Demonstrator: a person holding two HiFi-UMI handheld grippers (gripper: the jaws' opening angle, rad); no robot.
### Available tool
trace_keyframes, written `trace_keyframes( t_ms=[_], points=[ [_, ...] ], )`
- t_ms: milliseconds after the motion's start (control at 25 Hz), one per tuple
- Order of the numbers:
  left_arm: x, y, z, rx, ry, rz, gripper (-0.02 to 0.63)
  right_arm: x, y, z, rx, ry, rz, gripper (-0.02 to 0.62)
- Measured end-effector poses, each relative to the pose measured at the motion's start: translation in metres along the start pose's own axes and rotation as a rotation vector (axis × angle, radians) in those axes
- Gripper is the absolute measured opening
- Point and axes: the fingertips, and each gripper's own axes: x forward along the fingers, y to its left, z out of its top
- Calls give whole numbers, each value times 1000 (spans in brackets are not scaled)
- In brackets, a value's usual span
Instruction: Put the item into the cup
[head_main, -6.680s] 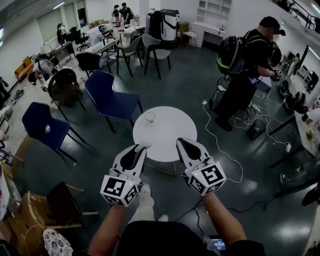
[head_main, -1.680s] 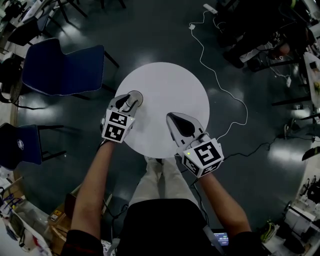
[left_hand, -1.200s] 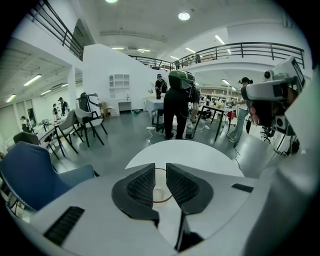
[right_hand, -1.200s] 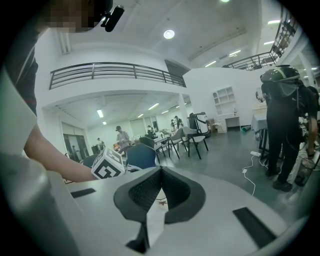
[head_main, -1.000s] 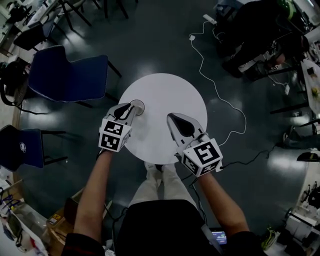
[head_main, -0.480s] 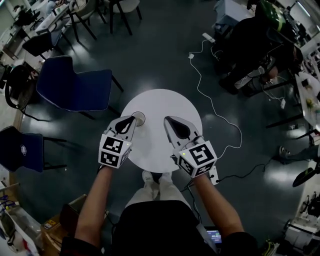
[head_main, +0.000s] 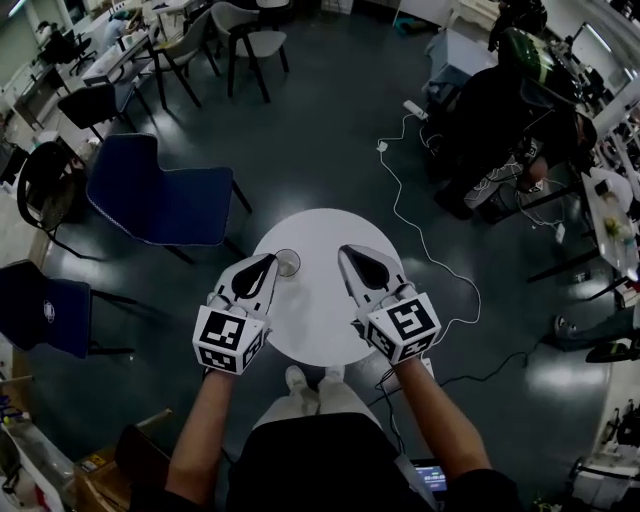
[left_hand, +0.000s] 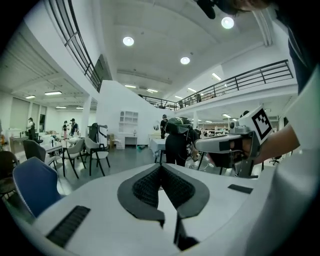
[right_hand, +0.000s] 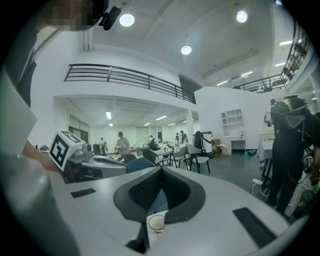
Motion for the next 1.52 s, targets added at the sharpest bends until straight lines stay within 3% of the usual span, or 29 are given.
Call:
trace_keyframes(
  t_ms=[280,800,960,1520],
  points=[
    [-29,12,26,22,-75,-2,15,11,25,10,-25,-11,7,14],
    [-46,6,47,20,-118,-3,15,8,38,30,-35,-50,15,14],
    [-51,-3,54,-30,-131,-13,15,-1,40,37,-43,-58,18,14],
    [-93,-78,62,-3,-156,33,15,-79,62,47,-65,-106,66,14]
  ],
)
